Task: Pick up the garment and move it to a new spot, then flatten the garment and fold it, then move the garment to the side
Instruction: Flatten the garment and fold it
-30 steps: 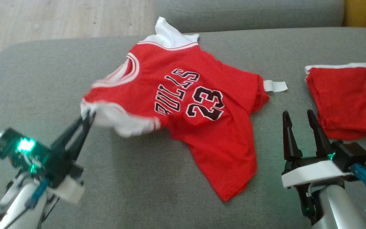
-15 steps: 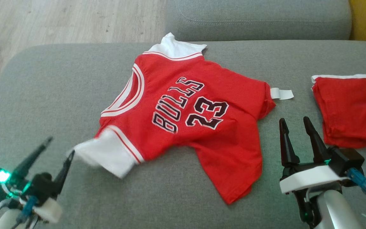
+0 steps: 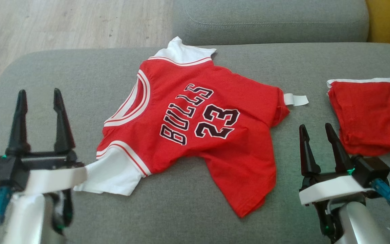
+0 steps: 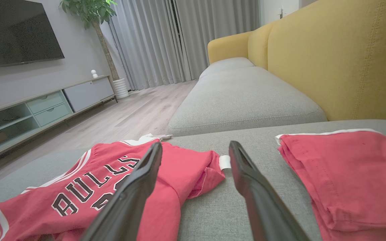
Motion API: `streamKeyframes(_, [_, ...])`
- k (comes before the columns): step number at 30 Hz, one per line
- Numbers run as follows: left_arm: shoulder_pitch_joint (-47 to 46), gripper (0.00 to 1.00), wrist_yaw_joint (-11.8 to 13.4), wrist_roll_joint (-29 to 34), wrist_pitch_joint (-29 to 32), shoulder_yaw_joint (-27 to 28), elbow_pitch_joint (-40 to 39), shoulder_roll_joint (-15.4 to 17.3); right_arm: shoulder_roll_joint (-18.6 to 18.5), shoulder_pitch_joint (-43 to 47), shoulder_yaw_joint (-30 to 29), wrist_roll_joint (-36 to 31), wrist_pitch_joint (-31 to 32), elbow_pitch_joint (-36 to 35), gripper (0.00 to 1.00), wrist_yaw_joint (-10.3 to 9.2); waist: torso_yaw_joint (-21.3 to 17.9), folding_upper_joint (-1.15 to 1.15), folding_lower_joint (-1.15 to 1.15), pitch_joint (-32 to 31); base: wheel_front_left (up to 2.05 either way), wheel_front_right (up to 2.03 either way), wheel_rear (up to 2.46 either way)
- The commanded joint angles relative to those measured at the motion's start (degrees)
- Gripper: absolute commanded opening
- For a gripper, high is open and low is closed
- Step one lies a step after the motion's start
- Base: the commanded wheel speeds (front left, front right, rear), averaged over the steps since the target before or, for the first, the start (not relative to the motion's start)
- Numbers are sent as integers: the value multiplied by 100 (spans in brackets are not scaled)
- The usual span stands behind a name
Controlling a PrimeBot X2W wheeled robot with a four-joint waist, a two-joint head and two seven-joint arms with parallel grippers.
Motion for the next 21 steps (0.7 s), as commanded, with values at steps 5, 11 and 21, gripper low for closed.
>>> streamKeyframes(5, [175, 100, -175, -27, -29, 248, -369, -606, 0, -161, 122, 43, -61, -255, 100, 39, -57, 0, 0, 14, 0, 0, 0])
streamKeyframes(11, [531, 100, -427, -76, -29, 293, -79, -1007, 0, -170, 155, 62, -61, -288, 100, 39, -106, 0, 0, 22, 0, 0, 0])
streamKeyframes(21, [386, 100, -650, 98, -29, 321, 39, -1135, 0, -476, 52, -205, 21, -303, 100, 39, 74, 0, 0, 337, 0, 0, 0])
